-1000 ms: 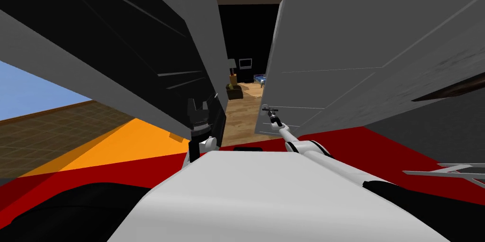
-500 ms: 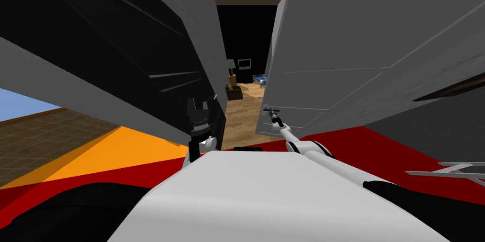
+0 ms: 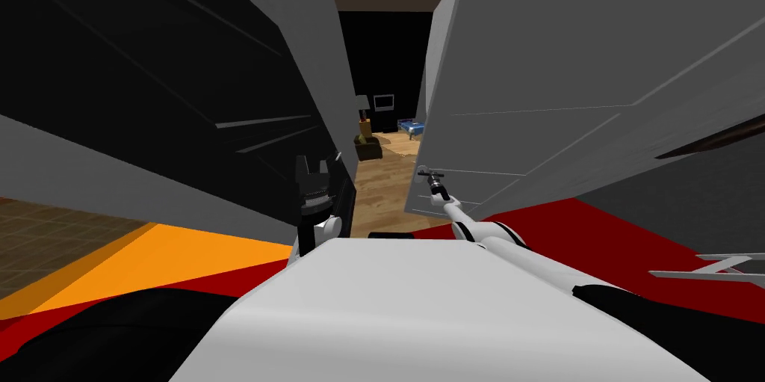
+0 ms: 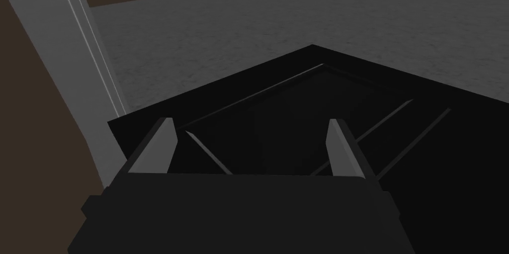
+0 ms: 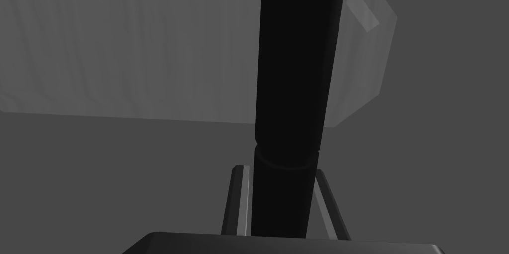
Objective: Push the door open
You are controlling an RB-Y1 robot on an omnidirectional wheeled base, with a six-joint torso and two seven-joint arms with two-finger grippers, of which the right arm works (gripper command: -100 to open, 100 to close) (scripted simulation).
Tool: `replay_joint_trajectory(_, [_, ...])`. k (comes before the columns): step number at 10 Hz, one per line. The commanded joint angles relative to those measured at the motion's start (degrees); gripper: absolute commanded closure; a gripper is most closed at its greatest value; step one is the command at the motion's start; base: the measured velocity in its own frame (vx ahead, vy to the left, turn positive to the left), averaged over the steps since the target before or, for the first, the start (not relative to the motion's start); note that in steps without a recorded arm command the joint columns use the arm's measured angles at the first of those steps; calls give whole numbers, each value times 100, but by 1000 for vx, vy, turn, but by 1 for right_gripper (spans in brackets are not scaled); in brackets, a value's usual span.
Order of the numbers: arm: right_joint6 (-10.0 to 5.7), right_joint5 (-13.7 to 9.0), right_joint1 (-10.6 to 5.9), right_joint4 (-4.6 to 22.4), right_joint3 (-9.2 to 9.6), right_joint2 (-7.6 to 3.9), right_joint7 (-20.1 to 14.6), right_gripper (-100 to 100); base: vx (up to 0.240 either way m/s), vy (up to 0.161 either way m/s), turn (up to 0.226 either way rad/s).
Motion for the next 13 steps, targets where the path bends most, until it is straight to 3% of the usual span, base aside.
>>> replay_joint_trajectory(1, [111,-30,135,-248,-107,-47,59,100,155,97,-73])
replay_joint_trajectory(10, [109,-159,182,-130,-535,-176,241,100,140,79,-51])
replay_joint_trajectory(13, [140,-176,213,-136,-598,-180,280,100,127,53,-40])
